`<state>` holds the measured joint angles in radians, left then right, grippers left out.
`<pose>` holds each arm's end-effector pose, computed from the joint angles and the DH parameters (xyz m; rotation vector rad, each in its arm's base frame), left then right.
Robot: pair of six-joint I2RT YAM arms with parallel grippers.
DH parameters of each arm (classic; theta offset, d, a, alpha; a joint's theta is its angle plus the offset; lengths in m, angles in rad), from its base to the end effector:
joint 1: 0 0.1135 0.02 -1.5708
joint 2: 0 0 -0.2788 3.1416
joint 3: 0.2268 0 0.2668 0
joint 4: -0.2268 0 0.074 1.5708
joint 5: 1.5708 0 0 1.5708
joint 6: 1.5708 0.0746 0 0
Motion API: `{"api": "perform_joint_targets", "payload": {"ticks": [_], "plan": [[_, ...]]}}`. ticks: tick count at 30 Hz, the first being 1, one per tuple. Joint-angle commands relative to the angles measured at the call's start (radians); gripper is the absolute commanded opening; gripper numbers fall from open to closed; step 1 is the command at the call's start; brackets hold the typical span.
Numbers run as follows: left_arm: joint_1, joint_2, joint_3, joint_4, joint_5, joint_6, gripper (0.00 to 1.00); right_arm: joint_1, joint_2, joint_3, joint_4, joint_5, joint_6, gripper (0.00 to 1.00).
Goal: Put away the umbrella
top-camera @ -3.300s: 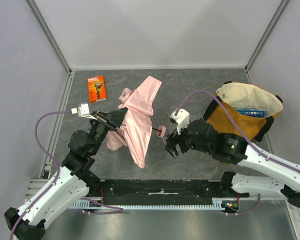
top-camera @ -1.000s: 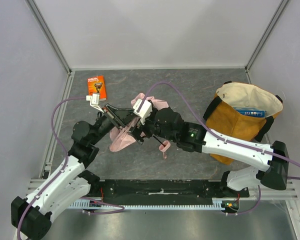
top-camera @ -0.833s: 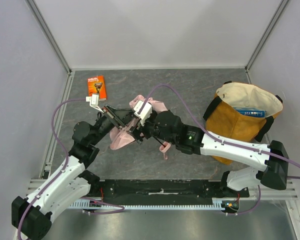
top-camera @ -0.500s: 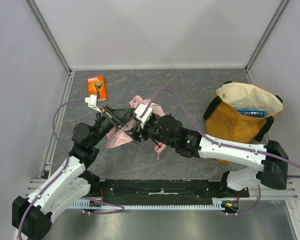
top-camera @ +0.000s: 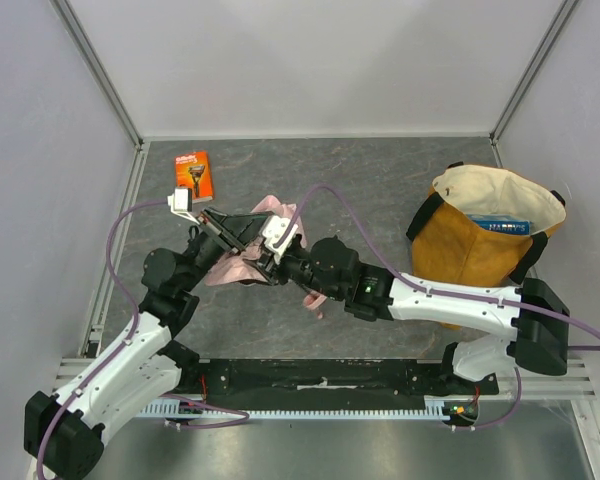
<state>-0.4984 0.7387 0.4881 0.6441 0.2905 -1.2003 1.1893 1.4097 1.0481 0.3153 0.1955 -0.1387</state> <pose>0.1786 -0.1215 0.3507 -0.1847 1.3577 -1.6347 0.1574 0.3535 0.3460 -0.8944 1.3934 0.6494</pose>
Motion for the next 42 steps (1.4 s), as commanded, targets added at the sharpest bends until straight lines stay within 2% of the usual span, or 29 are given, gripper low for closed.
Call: {"api": "perform_joint_targets", "payload": {"ticks": [1, 4, 6, 14, 16, 17, 18, 19, 21, 23, 27, 31, 36, 38, 42], "plan": [[-0.043, -0.032, 0.024, 0.169, 0.144, -0.140, 0.02, -0.016, 0.037, 0.012, 0.048, 0.041, -0.016, 0.27], [-0.042, -0.019, 0.023, 0.178, 0.153, -0.142, 0.02, -0.016, 0.015, 0.003, 0.036, 0.019, -0.003, 0.08], [-0.042, -0.013, 0.017, 0.201, 0.156, -0.156, 0.02, -0.014, -0.003, -0.010, 0.039, 0.019, 0.007, 0.01], [-0.042, 0.014, 0.021, 0.239, 0.179, -0.171, 0.02, -0.017, -0.057, -0.025, 0.054, 0.033, 0.053, 0.00], [-0.042, 0.013, 0.044, 0.217, 0.202, -0.128, 0.02, -0.022, -0.058, -0.030, 0.057, 0.022, 0.082, 0.00], [-0.042, 0.004, 0.067, 0.175, 0.210, -0.098, 0.05, -0.028, -0.063, -0.033, 0.057, 0.012, 0.096, 0.00], [-0.040, -0.007, 0.099, 0.105, 0.222, -0.043, 0.19, -0.037, -0.069, -0.040, 0.054, -0.002, 0.109, 0.00], [-0.040, -0.022, 0.136, 0.007, 0.225, 0.015, 0.36, -0.046, -0.075, -0.051, 0.050, -0.005, 0.125, 0.00], [-0.040, -0.057, 0.245, -0.190, 0.202, 0.173, 0.58, -0.068, -0.106, -0.077, 0.036, -0.027, 0.139, 0.00], [-0.032, -0.085, 0.332, -0.405, 0.153, 0.318, 0.84, -0.088, -0.144, -0.118, 0.038, -0.045, 0.189, 0.00], [-0.032, -0.120, 0.467, -0.728, -0.051, 0.554, 0.87, -0.121, -0.208, -0.143, -0.048, -0.030, 0.205, 0.00], [-0.032, -0.205, 0.466, -0.839, -0.256, 0.686, 0.86, -0.181, -0.245, -0.103, -0.234, 0.092, 0.159, 0.00], [-0.032, -0.291, 0.376, -0.845, -0.353, 0.676, 0.83, -0.334, -0.177, 0.064, -0.445, 0.242, -0.023, 0.00], [-0.032, -0.314, 0.337, -0.830, -0.352, 0.657, 0.83, -0.370, -0.125, 0.146, -0.444, 0.316, -0.131, 0.00], [-0.032, -0.358, 0.268, -0.831, -0.344, 0.602, 0.82, -0.378, 0.003, 0.282, -0.342, 0.418, -0.468, 0.00]]}}
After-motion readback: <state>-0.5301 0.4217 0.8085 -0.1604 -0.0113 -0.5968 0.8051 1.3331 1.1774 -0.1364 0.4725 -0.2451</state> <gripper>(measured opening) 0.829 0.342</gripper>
